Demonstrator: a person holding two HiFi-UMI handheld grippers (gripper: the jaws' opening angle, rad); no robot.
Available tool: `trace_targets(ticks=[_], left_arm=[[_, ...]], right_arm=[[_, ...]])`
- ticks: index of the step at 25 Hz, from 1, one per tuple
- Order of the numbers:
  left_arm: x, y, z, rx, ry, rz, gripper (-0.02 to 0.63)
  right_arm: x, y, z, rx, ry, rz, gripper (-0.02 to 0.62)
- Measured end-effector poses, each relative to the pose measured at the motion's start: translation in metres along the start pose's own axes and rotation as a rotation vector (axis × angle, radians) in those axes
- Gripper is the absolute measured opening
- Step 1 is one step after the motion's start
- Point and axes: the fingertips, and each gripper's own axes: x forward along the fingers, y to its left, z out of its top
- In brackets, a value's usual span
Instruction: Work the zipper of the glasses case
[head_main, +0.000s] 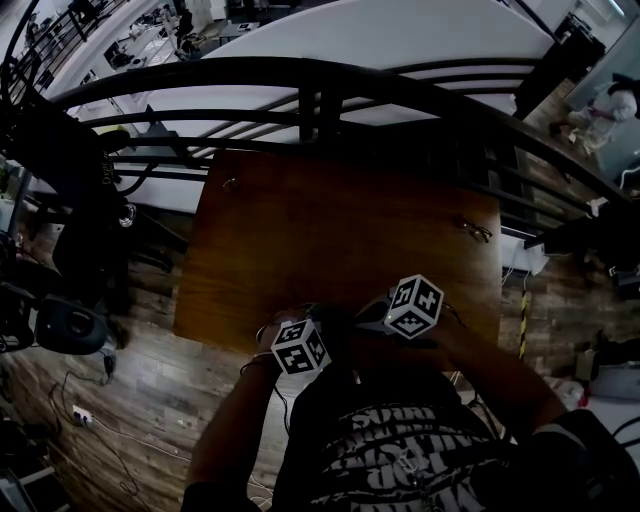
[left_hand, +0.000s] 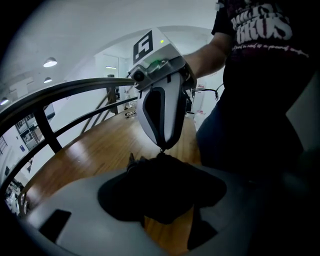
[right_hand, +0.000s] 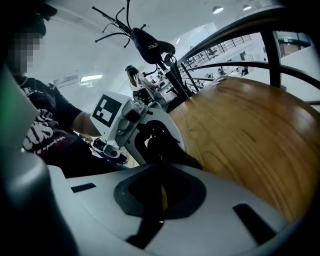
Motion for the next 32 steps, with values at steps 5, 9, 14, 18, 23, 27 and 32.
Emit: trace_targets(ticks=[5,9,14,18,23,27,32], left_arm=[[-0.004,0.002,-0.006,-0.031,-0.021,0.007,0.261],[-0.01,0.008,-0.013,-0.042,-0.018,0.016,0.261],[-0.016,0.015,-0.017,-0.112,-0.034,0.029,0.262],[-0.025,0.028,-0.022,-0.092,-0.002,0.106,0.267],[-0.023,0.032,-0.017,-0.094,0.018,0.141,0.296],[-0.02,0.038,-0.014,-0.071,0.053,0.178,0.308],[-0.037,0.043,-0.003,-0.059,0.031,0.199,0.313]], right_arm=[[0.009,-0.011,-0.005,0.018,0.037,-0.034,0.0],[0.021,-0.029,-0.008,0.022,0.072,-0.08,0.0],[0.028,-0.042,-0.009,0.074,0.051,-0.102,0.0],[0.019,-0.038,0.004,0.093,0.02,-0.127,-0.002],[0.019,-0.031,0.009,0.116,0.017,-0.111,-0.002],[0.021,-0.027,0.006,0.159,0.01,-0.093,-0.002],[0.017,-0.033,0.001,0.199,0.016,-0.1,-0.002]])
